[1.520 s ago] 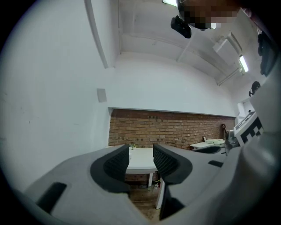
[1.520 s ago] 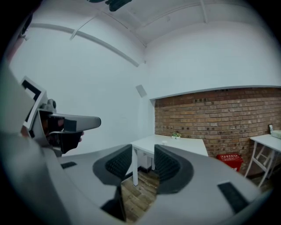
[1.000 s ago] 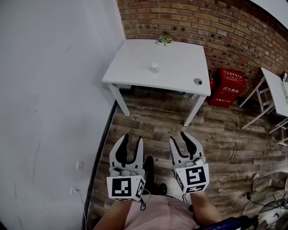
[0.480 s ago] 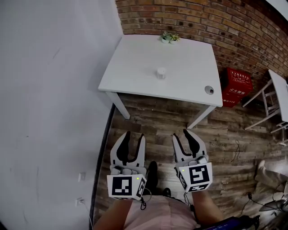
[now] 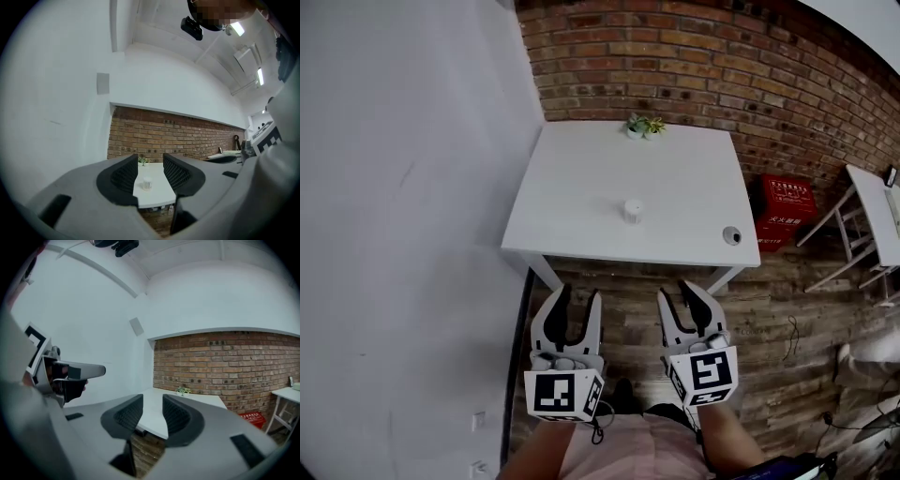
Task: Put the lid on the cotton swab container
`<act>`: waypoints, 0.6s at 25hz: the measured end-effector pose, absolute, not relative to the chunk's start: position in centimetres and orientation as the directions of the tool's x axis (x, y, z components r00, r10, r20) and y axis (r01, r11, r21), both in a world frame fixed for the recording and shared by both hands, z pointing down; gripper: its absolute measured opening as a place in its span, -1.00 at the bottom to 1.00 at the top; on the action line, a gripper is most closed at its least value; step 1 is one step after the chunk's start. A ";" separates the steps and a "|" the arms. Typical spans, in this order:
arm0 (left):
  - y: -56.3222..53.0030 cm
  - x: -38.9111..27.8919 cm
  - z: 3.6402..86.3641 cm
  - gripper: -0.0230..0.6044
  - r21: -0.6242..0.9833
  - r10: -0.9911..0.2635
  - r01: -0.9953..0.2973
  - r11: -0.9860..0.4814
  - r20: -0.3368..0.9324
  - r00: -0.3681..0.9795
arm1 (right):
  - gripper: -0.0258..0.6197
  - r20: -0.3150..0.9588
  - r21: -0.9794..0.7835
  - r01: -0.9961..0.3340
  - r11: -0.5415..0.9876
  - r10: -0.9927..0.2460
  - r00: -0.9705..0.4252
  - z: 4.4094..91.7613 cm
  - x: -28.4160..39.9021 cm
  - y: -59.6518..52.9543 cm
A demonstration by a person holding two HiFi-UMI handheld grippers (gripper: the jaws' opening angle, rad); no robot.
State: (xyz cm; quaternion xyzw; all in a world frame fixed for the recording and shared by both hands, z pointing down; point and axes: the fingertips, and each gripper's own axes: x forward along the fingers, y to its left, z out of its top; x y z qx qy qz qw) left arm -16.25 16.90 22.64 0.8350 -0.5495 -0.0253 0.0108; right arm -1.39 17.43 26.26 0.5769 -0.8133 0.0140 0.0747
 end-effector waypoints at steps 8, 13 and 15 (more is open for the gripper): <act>13.8 -15.6 23.5 -0.36 0.055 -0.898 -0.896 -0.440 -0.016 0.440 | -0.51 0.131 0.068 -0.952 0.300 -0.948 -0.290 26.3 -1.2 14.8; 12.2 -14.5 24.5 -0.36 0.058 -0.883 -0.882 -0.468 0.007 0.469 | -0.51 0.144 0.057 -0.959 0.277 -0.953 -0.267 26.9 -0.3 13.5; 11.4 -14.0 24.9 -0.36 0.062 -0.880 -0.880 -0.472 0.023 0.474 | -0.51 0.149 0.050 -0.961 0.272 -0.954 -0.262 27.0 0.2 12.9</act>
